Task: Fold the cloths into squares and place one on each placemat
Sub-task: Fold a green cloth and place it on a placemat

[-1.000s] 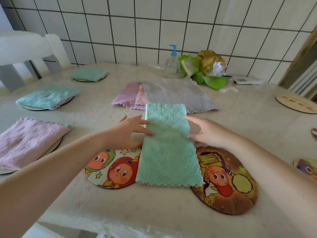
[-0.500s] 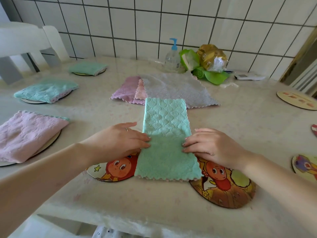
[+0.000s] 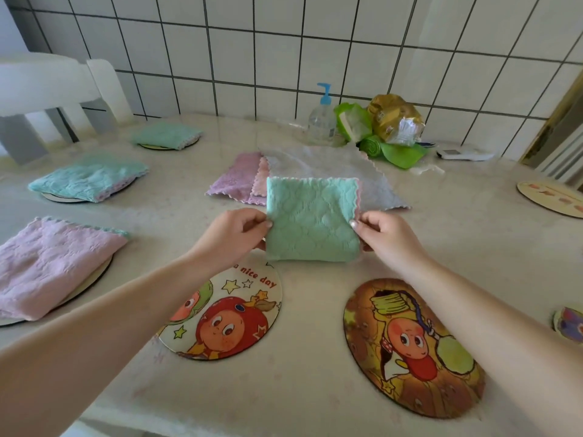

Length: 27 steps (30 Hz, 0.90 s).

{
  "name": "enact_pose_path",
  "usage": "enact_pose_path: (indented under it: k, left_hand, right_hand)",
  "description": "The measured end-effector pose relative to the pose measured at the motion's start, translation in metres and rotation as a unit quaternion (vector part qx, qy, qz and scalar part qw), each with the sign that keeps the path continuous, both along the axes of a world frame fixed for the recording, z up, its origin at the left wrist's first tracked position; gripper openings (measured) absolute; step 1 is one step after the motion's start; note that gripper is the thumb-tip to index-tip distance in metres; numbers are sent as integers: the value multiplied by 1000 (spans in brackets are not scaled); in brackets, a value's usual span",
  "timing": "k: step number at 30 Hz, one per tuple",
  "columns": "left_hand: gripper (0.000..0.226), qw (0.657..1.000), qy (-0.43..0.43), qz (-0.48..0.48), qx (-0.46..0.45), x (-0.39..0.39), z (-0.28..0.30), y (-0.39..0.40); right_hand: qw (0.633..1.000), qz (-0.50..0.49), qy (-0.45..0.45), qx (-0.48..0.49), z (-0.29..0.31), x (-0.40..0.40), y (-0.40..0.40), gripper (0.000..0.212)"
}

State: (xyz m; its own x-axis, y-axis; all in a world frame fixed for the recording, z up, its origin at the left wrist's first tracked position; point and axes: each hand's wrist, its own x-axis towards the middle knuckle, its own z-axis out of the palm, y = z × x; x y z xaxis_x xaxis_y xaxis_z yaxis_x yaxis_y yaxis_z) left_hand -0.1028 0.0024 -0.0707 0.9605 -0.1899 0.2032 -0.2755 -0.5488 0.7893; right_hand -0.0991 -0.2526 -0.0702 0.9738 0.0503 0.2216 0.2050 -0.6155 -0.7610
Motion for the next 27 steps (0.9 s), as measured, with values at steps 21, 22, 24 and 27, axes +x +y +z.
enact_pose_path:
  k: [21,22,24,27]
  left_hand:
    - [13,963,-93,109,229,54,3,-9]
    - [19,962,-125,99,224,52,5,-13]
    - [36,957,-150,58,241,52,11,-25]
    - [50,943,-129,-3,306,57,8,-48]
  right_hand:
    - [991,-130,32,16,-1,56,3,37]
    - [992,-124,3,-7,0,56,6,38]
    - [992,-84,-36,-88,3,57,16,42]
    - [967,-11,-41,-250,0,57,38,49]
